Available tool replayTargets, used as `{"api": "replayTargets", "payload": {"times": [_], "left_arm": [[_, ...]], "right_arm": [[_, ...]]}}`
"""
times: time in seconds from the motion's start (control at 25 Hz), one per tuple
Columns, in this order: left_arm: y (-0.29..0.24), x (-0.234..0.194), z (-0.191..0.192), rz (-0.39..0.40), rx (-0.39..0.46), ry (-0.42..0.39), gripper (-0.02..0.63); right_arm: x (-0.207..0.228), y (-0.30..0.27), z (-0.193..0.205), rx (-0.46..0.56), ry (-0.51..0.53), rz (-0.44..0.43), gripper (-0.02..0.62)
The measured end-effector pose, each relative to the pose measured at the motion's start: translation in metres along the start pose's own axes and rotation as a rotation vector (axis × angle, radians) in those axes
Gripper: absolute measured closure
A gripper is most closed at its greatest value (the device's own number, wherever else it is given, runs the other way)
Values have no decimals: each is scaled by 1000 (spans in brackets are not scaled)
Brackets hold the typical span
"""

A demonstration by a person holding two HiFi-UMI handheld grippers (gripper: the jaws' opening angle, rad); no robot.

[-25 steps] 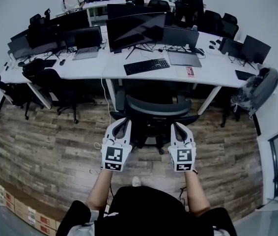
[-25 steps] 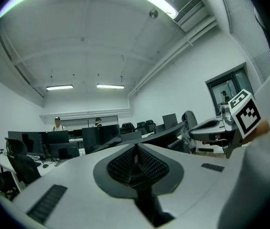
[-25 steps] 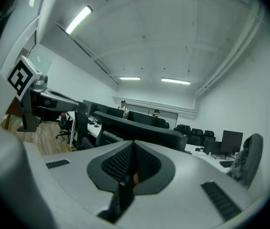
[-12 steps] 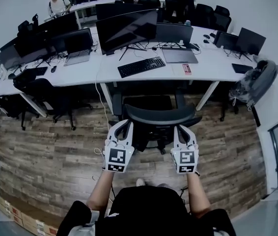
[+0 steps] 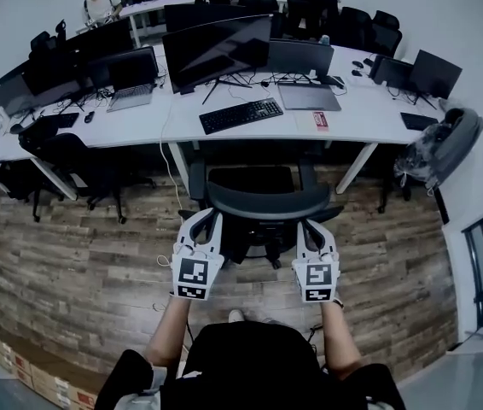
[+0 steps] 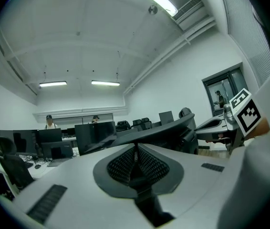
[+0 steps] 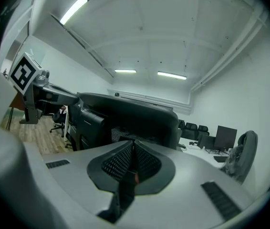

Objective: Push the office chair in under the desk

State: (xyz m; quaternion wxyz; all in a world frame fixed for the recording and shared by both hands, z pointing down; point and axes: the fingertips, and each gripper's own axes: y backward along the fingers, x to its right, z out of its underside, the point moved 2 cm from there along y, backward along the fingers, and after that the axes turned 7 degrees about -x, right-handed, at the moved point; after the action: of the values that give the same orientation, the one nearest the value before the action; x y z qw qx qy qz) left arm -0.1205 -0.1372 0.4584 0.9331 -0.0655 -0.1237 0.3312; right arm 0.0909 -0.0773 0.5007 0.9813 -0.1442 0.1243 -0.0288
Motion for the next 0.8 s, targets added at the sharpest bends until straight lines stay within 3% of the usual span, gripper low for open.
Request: {"api": "replayTargets", "payload": {"times": [0.28, 0.52, 0.64, 0.8], "left_arm": [[-5, 19, 8, -12, -53, -30, 572], [-10, 27, 34, -1, -147, -109, 566], [-17, 33, 47, 30, -203, -164, 470], [-30, 40, 64, 68, -286, -236, 443]], "right_arm": [[12, -1, 8, -19, 62, -43, 569], [15, -4, 23, -58, 72, -87, 568], [14, -9, 30, -85, 128, -104, 568], [20, -19, 42, -157, 190, -109, 568]]}}
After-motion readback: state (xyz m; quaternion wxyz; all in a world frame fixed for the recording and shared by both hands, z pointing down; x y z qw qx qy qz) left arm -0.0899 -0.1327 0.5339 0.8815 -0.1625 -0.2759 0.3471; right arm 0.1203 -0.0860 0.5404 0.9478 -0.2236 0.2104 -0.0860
